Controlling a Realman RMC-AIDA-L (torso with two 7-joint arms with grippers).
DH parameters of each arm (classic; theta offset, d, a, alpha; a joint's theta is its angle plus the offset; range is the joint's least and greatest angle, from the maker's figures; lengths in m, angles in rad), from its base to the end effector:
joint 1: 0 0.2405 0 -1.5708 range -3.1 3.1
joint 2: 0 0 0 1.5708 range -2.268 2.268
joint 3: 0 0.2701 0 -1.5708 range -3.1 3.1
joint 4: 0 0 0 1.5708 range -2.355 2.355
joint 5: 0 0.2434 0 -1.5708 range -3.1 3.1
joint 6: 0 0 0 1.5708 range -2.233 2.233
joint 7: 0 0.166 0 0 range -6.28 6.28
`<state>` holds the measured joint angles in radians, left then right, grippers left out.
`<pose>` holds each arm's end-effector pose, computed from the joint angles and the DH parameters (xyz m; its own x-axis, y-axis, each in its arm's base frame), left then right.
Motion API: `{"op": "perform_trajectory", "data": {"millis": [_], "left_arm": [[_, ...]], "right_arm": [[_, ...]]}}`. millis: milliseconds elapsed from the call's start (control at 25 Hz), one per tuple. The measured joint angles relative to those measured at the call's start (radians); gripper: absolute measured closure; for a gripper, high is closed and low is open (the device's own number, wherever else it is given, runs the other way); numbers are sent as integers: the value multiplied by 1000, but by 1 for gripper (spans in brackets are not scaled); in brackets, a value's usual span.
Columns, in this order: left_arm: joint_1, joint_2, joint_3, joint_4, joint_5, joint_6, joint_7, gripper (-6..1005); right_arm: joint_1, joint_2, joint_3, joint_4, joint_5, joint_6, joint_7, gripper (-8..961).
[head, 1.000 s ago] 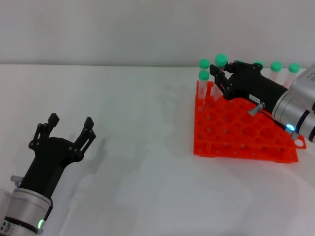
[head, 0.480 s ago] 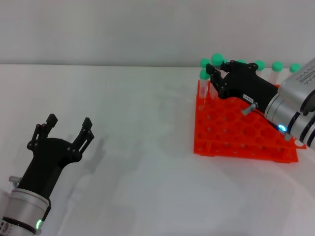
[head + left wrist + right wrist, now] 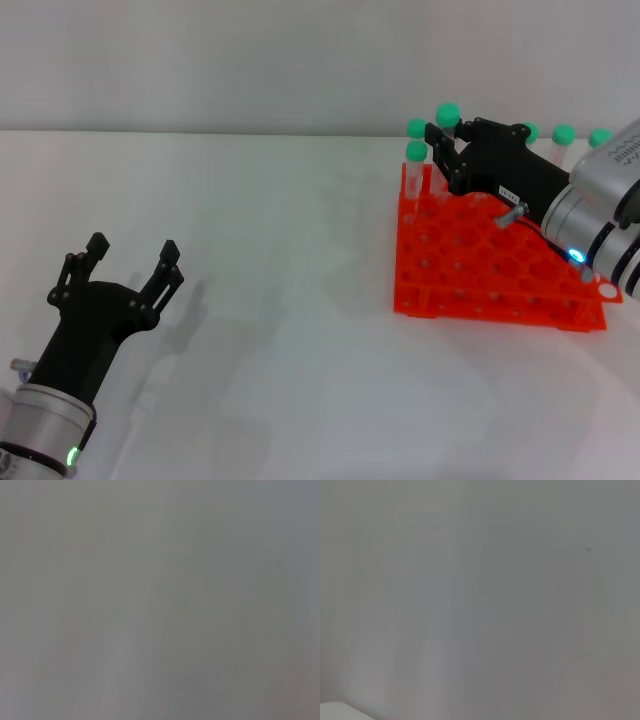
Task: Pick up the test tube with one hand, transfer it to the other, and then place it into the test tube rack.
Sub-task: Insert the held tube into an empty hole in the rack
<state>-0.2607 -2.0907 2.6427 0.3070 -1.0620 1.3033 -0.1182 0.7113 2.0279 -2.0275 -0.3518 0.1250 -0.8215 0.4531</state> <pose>-0.3490 0.3000 -0.0828 0.6261 -0.0381 0.7788 0.7556 -0.2169 -0.6181 0.2099 0.4694 -0.0893 0.7578 0.0094 -0.6525 -0.5103 -0.6146 -0.6015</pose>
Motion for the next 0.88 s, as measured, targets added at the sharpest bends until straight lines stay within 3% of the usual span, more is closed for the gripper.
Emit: {"op": "perform_trajectory", "data": {"millis": [880], "left_arm": [[0, 2, 1, -2, -1, 1, 0, 115]], "right_arm": [[3, 0, -8, 10, 15, 99, -4, 612]]}}
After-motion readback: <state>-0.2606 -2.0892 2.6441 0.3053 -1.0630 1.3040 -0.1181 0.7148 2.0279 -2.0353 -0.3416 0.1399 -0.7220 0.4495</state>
